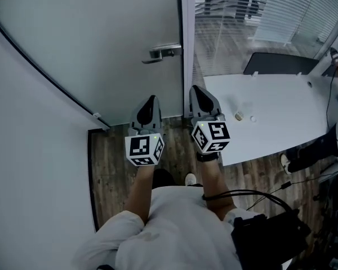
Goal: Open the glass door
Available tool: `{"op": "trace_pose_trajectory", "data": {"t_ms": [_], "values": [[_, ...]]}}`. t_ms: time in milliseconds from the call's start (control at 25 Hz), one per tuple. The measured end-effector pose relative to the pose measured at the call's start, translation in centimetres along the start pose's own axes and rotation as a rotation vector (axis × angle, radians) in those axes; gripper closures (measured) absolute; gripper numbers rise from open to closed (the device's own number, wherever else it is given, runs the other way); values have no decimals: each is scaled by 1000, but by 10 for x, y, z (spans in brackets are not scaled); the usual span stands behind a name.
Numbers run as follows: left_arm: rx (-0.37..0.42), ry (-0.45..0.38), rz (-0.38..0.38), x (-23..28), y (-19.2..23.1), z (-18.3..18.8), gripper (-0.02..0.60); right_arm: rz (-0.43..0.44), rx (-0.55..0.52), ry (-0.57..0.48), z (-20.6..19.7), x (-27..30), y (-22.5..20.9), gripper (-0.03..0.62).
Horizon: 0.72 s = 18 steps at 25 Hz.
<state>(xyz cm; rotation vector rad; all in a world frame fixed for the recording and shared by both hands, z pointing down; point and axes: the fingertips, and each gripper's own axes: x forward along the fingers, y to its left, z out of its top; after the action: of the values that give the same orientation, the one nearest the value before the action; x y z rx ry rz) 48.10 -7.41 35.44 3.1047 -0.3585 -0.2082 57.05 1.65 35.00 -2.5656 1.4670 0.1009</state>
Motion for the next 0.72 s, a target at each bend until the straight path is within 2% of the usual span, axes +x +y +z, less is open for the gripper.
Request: {"op": "trace_pose_trajectory", "data": {"t_ms": [80, 200, 360, 520, 640, 720], "values": [[3, 30, 9, 12, 8, -9, 578, 21, 14, 24, -12, 15, 0, 591], [4, 33, -11, 45, 22, -12, 578, 32, 0, 26, -16, 42, -4, 592], [0, 39, -59, 95, 39, -22, 578, -4, -20, 42, -23, 87, -26, 591], [23, 54, -84, 136, 74, -26, 578, -19, -63, 43, -18, 130, -30, 591], [4, 94, -125, 170, 97, -38, 578, -41, -84, 49, -20, 160, -33, 591], [22, 136, -156, 185, 108, -52, 578, -57, -93, 68, -27, 177, -34, 591]]}}
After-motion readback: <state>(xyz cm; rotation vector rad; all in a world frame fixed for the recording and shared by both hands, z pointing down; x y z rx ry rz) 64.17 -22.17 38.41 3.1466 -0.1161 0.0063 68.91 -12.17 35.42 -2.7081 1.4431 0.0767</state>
